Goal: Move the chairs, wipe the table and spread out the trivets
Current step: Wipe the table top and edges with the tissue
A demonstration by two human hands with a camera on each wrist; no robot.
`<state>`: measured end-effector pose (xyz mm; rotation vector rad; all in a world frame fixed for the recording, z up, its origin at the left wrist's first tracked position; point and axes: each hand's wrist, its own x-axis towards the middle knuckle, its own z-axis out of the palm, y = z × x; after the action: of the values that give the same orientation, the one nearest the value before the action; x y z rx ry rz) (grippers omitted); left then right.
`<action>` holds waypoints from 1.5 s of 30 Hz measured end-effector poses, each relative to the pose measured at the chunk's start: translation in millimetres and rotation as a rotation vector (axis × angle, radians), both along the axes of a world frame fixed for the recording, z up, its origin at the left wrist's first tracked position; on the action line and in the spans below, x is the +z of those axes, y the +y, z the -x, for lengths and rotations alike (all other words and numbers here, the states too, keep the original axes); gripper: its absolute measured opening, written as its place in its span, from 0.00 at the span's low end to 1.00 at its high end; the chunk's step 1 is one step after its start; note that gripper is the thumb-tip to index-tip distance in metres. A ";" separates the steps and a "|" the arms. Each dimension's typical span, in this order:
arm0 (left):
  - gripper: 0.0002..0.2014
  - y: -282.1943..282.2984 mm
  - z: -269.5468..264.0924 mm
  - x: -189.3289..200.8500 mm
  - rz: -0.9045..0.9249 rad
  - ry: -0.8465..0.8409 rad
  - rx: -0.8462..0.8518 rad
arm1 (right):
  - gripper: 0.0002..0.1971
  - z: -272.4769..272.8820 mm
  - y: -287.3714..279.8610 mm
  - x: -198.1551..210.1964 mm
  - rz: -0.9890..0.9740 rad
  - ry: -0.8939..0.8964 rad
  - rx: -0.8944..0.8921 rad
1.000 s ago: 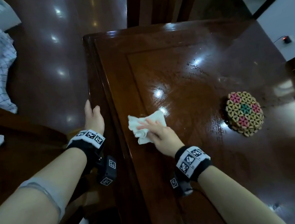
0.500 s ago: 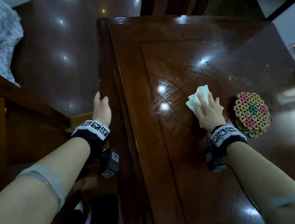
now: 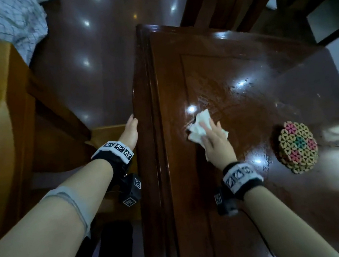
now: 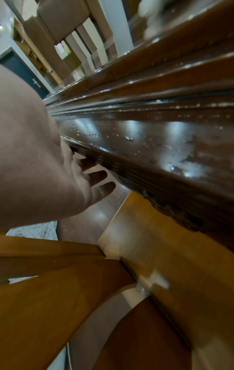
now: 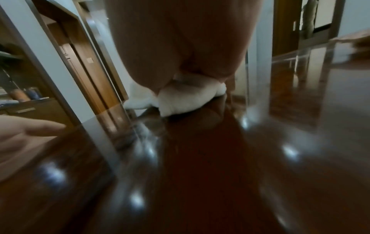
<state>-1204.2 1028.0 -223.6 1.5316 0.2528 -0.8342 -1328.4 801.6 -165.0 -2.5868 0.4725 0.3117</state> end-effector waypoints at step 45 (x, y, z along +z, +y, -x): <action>0.27 92.2 237.9 30.8 -0.187 -0.035 -0.176 | 0.40 292.0 202.1 -15.0 0.337 0.058 0.267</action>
<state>-1442.2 1120.2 -192.8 1.7612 0.1756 -0.9420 -1620.5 1003.7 -179.9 -2.9827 0.2104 0.4307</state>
